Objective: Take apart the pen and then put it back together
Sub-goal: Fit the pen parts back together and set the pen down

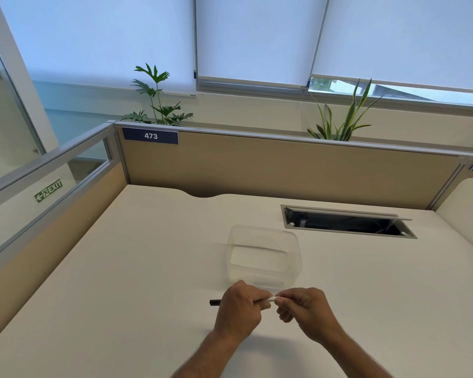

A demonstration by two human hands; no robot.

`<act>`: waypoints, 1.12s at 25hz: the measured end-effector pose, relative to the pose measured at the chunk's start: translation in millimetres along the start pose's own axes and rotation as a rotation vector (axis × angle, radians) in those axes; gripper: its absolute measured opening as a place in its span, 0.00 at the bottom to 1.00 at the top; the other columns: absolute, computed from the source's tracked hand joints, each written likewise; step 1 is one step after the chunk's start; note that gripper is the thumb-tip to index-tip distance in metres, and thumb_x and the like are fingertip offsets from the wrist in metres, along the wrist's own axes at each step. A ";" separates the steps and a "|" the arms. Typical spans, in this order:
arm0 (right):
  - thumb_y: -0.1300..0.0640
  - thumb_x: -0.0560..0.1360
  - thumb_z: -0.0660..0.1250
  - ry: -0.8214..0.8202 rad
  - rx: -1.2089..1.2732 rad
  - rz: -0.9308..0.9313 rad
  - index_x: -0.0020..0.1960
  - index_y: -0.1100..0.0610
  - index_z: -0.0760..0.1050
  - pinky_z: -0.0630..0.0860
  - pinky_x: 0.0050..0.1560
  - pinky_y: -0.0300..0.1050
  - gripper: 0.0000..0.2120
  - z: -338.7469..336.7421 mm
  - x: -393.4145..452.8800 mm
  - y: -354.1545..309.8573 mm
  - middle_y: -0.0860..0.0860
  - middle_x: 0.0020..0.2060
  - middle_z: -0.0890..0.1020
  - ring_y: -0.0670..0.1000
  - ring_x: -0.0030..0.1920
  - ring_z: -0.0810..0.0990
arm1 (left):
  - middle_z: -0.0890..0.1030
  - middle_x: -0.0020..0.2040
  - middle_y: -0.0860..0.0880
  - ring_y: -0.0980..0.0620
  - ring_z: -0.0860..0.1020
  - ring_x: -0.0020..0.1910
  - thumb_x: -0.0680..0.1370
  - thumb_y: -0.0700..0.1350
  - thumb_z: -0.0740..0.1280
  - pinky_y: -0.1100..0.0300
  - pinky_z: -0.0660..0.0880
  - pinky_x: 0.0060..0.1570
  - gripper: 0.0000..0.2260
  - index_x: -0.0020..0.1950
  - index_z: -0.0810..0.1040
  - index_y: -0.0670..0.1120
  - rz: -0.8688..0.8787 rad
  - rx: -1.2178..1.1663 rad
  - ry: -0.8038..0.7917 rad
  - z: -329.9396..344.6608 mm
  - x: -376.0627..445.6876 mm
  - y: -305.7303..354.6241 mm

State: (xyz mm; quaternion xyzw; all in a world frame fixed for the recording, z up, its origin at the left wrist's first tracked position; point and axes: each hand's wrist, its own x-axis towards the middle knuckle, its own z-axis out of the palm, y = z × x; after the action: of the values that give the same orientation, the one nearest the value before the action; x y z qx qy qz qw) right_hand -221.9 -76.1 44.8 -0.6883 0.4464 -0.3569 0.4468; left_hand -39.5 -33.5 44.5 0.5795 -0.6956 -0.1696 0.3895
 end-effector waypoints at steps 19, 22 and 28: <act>0.62 0.76 0.71 -0.048 0.106 0.158 0.38 0.58 0.86 0.81 0.32 0.46 0.09 9.6 -8.4 -3.7 0.57 0.28 0.85 0.55 0.28 0.83 | 0.85 0.34 0.55 0.55 0.79 0.36 0.64 0.38 0.80 0.59 0.78 0.34 0.10 0.40 0.86 0.50 0.096 0.061 0.174 1.3 -3.0 -3.0; 0.61 0.76 0.71 -0.066 0.109 0.181 0.40 0.58 0.86 0.81 0.33 0.46 0.08 8.1 -8.5 -2.5 0.57 0.30 0.85 0.55 0.30 0.84 | 0.85 0.35 0.55 0.55 0.78 0.37 0.65 0.38 0.80 0.63 0.76 0.36 0.09 0.40 0.86 0.50 0.103 0.060 0.152 1.2 -3.7 -4.7; 0.68 0.72 0.74 -0.043 0.148 0.152 0.53 0.60 0.81 0.84 0.41 0.52 0.11 -0.8 -8.3 0.2 0.58 0.34 0.86 0.60 0.37 0.87 | 0.85 0.38 0.52 0.52 0.76 0.39 0.75 0.46 0.70 0.55 0.77 0.36 0.05 0.48 0.85 0.50 0.141 0.087 0.041 -0.7 -4.4 -1.0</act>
State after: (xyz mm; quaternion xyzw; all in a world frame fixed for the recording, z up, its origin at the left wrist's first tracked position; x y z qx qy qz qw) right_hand -225.6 -68.6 44.1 -0.6250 0.4600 -0.3391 0.5317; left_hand -38.2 -29.4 42.7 0.5489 -0.7332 -0.0996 0.3890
